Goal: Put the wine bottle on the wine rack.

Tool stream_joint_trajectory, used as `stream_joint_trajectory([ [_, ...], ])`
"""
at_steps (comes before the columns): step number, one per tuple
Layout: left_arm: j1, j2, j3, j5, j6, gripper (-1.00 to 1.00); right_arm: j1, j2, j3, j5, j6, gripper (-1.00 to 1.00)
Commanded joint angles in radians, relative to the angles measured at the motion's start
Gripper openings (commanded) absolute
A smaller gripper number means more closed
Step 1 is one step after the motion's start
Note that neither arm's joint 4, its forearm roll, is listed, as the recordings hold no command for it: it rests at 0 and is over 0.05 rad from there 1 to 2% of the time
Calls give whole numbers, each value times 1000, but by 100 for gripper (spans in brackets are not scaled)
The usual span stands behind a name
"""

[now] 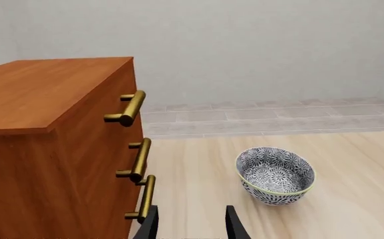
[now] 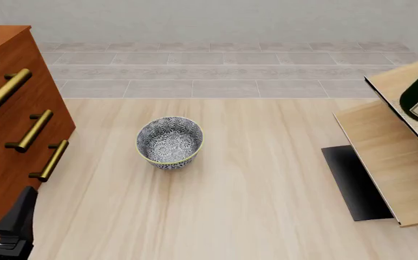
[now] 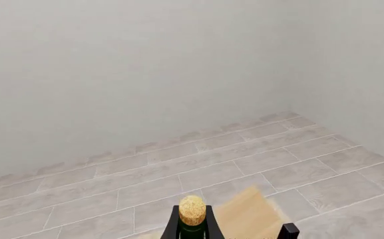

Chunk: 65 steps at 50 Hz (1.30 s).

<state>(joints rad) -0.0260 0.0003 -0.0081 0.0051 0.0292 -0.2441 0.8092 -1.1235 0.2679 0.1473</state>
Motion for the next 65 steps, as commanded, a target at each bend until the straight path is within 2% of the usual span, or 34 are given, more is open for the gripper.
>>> stream_joint_trajectory([
  [1,0,0,6,0,-5,100,-43,17,-5,-6,44,-100],
  [31,-3,0,6,1,-5,100,-110,53,38,-32,123,-100],
  [65,-4,0,7,2,3,100,-169,115,103,-108,159,-100],
])
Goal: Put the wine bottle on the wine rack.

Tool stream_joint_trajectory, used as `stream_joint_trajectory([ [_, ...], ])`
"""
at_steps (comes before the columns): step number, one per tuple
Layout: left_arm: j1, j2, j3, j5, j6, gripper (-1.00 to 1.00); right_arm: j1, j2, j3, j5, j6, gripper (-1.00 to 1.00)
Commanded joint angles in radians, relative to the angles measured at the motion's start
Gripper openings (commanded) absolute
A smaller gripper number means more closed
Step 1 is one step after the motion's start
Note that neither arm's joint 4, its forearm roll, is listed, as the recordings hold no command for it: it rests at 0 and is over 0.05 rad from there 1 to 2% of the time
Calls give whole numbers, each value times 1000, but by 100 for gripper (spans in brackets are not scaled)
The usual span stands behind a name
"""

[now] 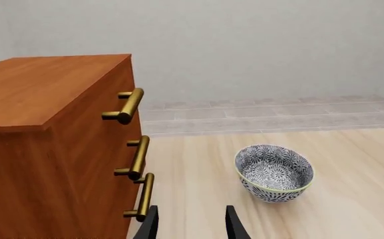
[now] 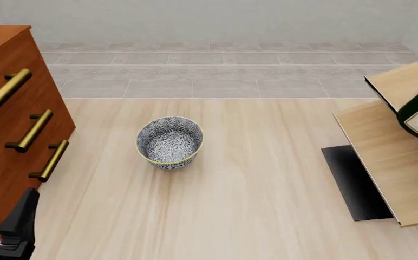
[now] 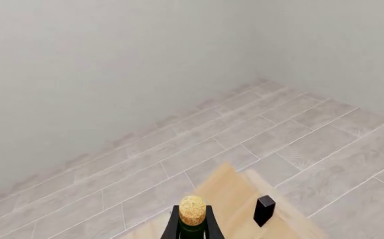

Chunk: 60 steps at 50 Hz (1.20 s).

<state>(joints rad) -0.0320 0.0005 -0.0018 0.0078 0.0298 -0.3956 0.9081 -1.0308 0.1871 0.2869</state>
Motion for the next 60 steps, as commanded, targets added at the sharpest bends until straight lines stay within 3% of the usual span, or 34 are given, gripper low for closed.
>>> stream_joint_trajectory([
  [1,0,0,1,1,2,100,-17,19,12,-29,18,-100],
  [29,3,0,2,5,-1,100,-49,78,-8,-47,15,-100],
  [60,-5,0,1,1,2,100,-154,180,7,-99,21,-100],
])
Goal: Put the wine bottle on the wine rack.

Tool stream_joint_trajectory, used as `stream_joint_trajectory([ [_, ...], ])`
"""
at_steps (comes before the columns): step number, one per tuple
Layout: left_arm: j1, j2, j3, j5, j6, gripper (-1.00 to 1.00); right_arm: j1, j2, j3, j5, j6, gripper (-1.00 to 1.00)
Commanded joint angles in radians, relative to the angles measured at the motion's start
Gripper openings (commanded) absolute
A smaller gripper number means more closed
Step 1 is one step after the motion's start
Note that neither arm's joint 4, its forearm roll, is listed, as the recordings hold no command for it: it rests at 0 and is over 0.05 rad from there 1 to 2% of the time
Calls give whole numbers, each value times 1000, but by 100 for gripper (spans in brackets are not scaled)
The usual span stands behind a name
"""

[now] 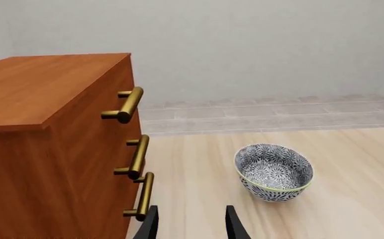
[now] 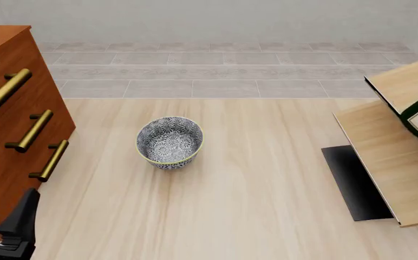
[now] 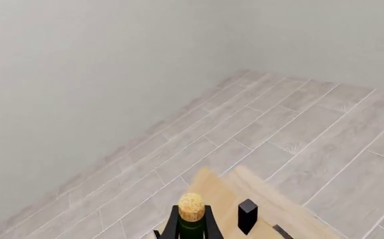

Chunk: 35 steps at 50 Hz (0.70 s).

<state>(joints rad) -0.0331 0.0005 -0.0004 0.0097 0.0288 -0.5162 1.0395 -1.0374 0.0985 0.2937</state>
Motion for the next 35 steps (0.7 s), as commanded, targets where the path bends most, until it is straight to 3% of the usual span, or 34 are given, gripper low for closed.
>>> stream_joint_trajectory([
  [1,-4,0,0,-1,2,100,-33,52,17,-14,14,-100],
  [35,-3,0,0,6,11,100,-103,146,13,-63,28,-100],
])
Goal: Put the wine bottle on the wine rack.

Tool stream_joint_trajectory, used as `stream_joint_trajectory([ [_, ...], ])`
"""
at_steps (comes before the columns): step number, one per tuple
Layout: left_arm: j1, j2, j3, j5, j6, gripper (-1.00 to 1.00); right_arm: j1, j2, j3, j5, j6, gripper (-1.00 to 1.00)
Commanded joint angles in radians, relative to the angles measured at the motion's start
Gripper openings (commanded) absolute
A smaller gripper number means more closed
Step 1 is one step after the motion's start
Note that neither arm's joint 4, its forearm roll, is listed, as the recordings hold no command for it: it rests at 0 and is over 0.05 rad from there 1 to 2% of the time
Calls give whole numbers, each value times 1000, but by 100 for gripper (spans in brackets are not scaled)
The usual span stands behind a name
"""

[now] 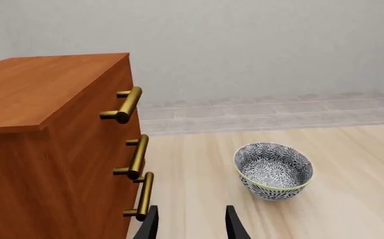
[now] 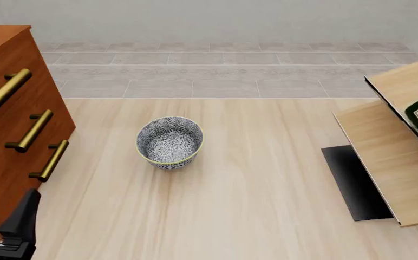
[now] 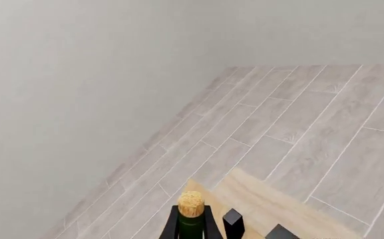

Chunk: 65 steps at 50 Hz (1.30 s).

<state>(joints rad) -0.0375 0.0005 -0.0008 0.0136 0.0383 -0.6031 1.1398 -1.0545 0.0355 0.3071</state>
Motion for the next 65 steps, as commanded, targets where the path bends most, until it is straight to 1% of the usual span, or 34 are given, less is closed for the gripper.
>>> stream_joint_trajectory([
  [1,2,0,0,2,0,100,-17,48,31,-1,16,-100],
  [16,4,0,1,9,-1,100,-24,75,46,-29,27,-100],
  [22,4,0,1,10,4,100,-28,89,43,-32,21,-100],
  [30,7,1,0,13,1,100,-33,98,46,-40,28,-100],
  [43,6,0,1,11,1,100,-49,123,63,-64,25,-100],
  [65,6,0,0,5,9,100,-60,161,83,-99,37,-100],
])
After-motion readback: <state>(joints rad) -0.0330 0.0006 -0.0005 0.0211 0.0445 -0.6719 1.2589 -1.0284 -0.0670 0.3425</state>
